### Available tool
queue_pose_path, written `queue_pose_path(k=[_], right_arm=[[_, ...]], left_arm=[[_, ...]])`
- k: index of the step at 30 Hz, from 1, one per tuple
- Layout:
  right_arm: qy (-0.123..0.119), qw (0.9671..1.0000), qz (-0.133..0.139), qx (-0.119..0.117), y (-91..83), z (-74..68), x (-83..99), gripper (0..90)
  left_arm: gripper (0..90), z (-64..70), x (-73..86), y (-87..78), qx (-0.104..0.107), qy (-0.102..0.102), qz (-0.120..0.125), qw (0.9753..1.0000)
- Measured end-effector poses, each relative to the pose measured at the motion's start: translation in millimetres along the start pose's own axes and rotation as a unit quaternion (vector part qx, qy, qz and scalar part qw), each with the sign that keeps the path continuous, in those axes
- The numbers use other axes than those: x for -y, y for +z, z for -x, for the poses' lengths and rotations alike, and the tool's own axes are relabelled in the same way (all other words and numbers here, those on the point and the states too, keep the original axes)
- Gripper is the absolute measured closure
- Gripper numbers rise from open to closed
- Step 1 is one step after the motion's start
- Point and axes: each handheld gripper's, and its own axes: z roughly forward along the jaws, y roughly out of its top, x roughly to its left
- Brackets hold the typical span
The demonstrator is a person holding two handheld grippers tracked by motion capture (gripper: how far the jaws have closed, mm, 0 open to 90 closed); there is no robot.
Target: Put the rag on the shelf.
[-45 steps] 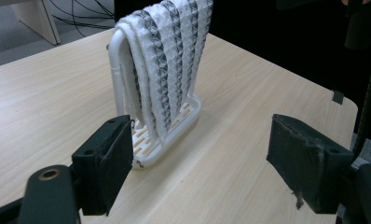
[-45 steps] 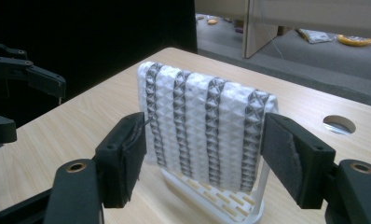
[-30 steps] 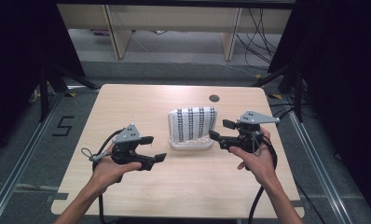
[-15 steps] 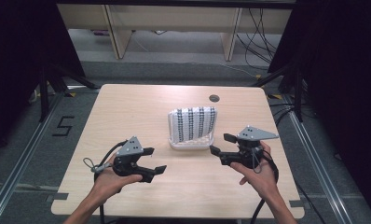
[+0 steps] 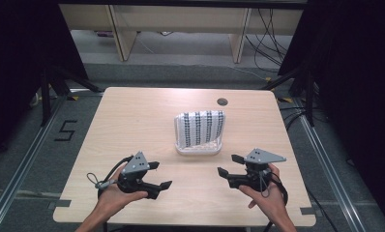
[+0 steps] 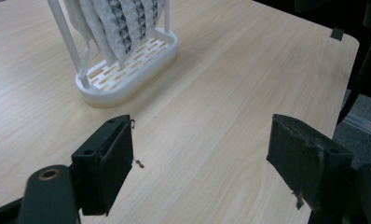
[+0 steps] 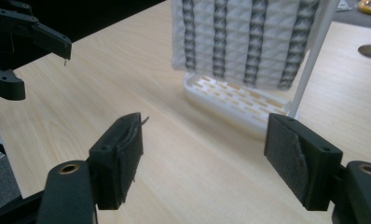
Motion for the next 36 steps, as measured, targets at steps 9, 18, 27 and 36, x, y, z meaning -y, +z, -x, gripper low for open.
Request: queue_pose_path(k=[9, 18, 27, 36], right_arm=[[0.014, 0.9995, -0.024, -0.017, 4.5, -5.7, 25.0, 28.3], [0.042, 0.9976, -0.05, -0.022, 10.4, -9.5, 48.0, 27.7], [0.015, 0.9978, -0.063, -0.011, 16.1, -9.2, 54.7, 27.0], [0.01, 0.9979, -0.062, -0.015, 18.6, -7.6, 56.3, 26.7]], left_arm=[[21.4, 5.1, 24.0, 3.4, -0.009, 0.001, -0.008, 0.9999], [21.4, 3.0, 49.6, 11.4, -0.028, 0.017, -0.044, 0.9985], [21.3, -3.5, 57.1, 14.8, -0.027, 0.002, -0.044, 0.9987], [21.0, -3.2, 59.0, 17.2, -0.03, 0.004, -0.046, 0.9985]])
